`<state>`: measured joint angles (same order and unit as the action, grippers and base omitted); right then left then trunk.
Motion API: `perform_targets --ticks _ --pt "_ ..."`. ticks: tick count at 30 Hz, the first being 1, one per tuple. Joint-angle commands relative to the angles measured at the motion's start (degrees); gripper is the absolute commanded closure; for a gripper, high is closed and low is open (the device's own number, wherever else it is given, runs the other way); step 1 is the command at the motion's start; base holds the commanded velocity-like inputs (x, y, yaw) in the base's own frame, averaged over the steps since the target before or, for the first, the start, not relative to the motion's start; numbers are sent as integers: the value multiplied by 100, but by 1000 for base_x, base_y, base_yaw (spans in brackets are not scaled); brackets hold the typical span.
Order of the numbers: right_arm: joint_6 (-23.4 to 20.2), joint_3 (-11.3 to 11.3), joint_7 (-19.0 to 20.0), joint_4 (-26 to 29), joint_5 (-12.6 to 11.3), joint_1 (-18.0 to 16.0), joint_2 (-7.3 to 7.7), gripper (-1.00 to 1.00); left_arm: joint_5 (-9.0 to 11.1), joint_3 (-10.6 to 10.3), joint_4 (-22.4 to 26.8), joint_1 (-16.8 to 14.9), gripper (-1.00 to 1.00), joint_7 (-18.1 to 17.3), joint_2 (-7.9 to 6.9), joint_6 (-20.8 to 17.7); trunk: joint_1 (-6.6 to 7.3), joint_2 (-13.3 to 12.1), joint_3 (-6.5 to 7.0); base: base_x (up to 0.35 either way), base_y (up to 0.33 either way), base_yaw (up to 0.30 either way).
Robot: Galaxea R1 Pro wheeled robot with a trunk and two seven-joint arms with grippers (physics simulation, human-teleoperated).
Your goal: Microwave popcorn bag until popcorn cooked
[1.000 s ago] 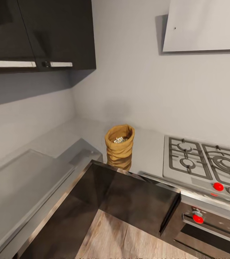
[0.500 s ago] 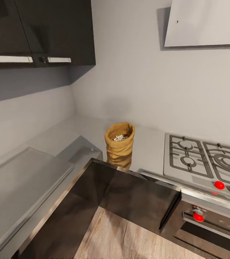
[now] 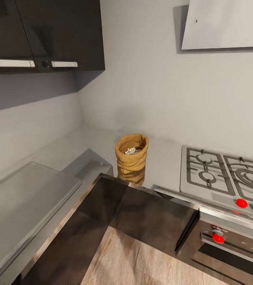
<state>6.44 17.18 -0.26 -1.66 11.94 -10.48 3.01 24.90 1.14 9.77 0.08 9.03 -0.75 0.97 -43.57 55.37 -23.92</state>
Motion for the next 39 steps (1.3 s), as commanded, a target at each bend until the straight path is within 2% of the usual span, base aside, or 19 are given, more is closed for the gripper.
perform_targets --ticks 1,3,7,10,13,14,15,16,18,21,23,25,27,28,32,33,34,38,39 --pt "69 46 15 -13 92 -8 2 -100 14 16 7 1 -100 11 4 6 0 4 -5 0 0 0" --pt "70 36 84 117 155 -13 -16 -100 14 26 7 1 -100 10 11 0 0 4 -5 0 0 0" --pt "-190 -312 188 1130 550 -15 -164 -100 14 26 7 1 -100 11 7 -1 0 4 -5 0 0 0" --pt "-1275 -419 254 2320 654 -15 -379 -100 14 23 7 1 -100 11 6 -1 0 4 -5 0 0 0" --pt "-2826 -472 493 4128 675 -15 -623 -100 14 19 7 1 -100 11 9 -1 0 4 -5 0 0 0" --pt "-3190 -493 559 4478 678 -15 -678 -100 14 18 7 1 -100 11 11 -1 0 4 -5 0 0 0" --pt "-3703 -613 663 4972 682 -15 -762 -100 14 22 7 1 -100 11 11 -1 0 4 -5 0 0 0" --pt "-4501 -1031 800 5878 673 -15 -847 -100 14 21 7 1 -100 11 10 -1 0 4 -5 0 0 0" --pt "-5493 -1521 862 7170 640 -15 -896 -100 14 29 7 1 -100 11 13 -3 0 4 -5 0 0 0" --pt "-6644 -1908 882 8325 628 -31 -1101 -100 14 26 7 1 -100 11 11 -3 0 4 -5 0 0 0" --pt "-6644 -1977 883 8510 626 -355 -1197 -100 14 26 7 1 -100 11 13 -6 0 4 -5 0 0 0" --pt "-6644 -2008 886 8596 619 -992 -1254 -100 14 28 7 1 -100 11 13 -2 0 4 -5 0 0 0" --pt "-6644 -2016 887 8625 613 -1693 -1275 -100 14 27 7 1 -100 11 14 -1 0 4 -5 0 0 0" --pt "-6644 -2016 884 8625 608 -2324 -1276 -100 14 27 7 1 -100 11 14 -1 0 4 -5 0 0 0" --pt "-6644 -1984 841 8259 615 -3607 -1262 -100 14 27 7 1 -100 11 14 -1 0 4 -5 0 0 0" --pt "-6644 -1922 822 7848 620 -4111 -1260 -100 14 23 7 1 -100 11 14 -1 0 4 -5 0 0 0" --pt "-6644 -1841 812 7579 625 -4376 -1260 -100 14 21 7 1 -100 11 14 -1 0 4 -5 0 0 0" --pt "-6644 -984 506 5666 648 -5929 -1258 -100 14 18 7 1 -100 11 13 -1 0 4 -5 0 0 0" --pt "-6644 -860 432 5423 650 -6123 -1255 -100 14 18 7 1 -100 11 13 -1 0 4 -5 0 0 0"
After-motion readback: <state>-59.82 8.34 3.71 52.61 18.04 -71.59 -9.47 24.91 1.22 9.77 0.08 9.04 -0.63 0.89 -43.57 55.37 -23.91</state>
